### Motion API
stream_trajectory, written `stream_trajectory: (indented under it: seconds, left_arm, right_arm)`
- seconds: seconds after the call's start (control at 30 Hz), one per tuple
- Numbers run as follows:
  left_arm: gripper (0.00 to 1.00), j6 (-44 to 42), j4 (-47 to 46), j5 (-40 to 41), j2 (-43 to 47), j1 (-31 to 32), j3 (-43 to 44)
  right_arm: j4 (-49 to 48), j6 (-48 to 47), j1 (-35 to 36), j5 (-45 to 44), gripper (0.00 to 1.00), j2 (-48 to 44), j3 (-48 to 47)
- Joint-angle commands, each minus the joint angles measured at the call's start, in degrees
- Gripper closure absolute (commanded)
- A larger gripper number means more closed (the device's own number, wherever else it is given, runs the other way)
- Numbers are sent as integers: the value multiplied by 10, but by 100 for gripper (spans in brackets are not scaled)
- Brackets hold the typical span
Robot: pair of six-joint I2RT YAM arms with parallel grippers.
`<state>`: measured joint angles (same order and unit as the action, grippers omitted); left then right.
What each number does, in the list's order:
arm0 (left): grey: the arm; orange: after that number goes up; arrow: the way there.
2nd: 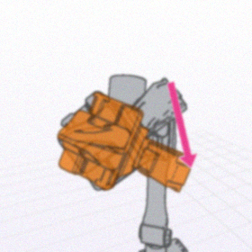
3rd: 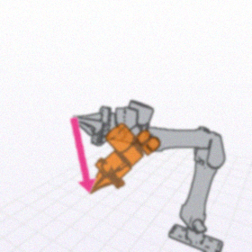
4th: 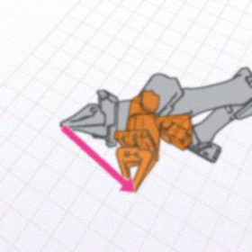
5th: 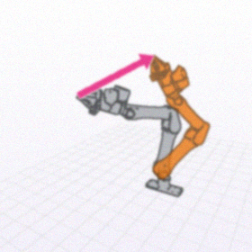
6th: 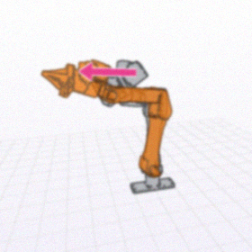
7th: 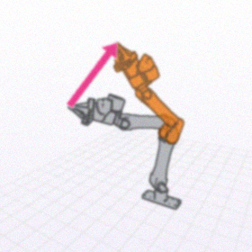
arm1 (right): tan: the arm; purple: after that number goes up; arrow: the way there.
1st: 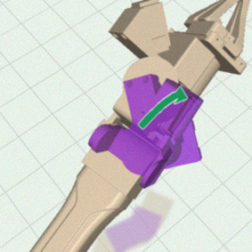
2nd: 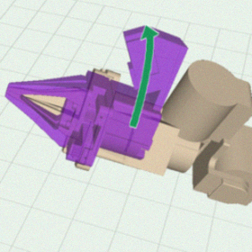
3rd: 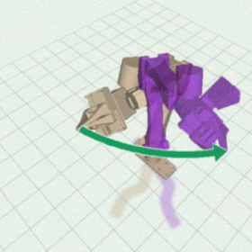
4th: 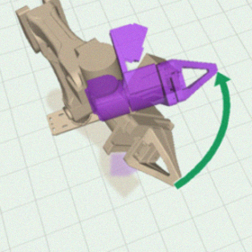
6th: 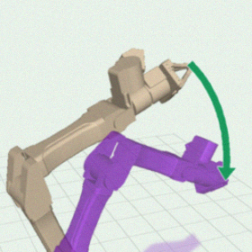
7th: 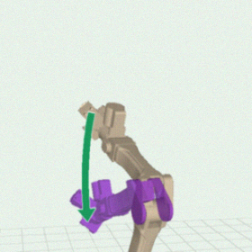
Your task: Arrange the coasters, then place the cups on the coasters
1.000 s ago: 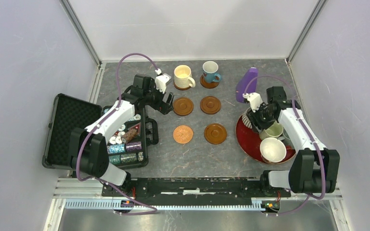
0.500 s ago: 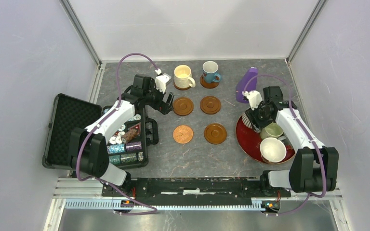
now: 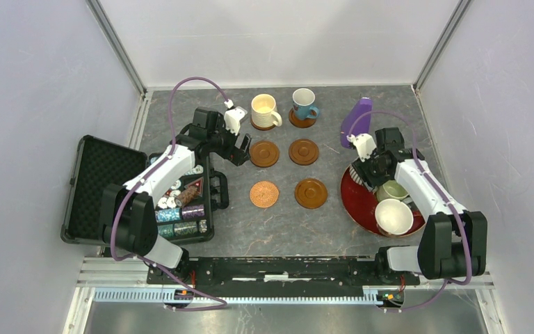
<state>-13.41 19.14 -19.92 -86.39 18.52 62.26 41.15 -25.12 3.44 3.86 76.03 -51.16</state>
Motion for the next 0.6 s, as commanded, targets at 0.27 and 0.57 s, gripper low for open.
stream_trajectory:
  seconds: [0.27,0.57]
  left_arm:
    - [0,19,-25,5,4,7,2]
    - [0,16,-21,9,7,7,4]
  right_arm:
    - [-19,34,-3,-13,55,45,8]
    - [-47,63,-3,-6,59,59,26]
